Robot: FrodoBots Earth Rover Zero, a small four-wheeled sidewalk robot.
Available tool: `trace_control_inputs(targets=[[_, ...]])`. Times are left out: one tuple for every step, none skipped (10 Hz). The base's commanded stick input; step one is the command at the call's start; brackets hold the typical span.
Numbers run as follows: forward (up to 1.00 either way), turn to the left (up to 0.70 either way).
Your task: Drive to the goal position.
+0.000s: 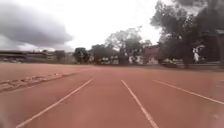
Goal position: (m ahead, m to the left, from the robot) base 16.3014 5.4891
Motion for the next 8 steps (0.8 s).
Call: trace_control_inputs(targets=[[0.45, -0.27], [0.45, -0.27], [0.45, -0.19], [0.45, -0.02], [0.45, 0.00], [0.45, 0.00], [0.45, 0.00], [0.45, 0.00]])
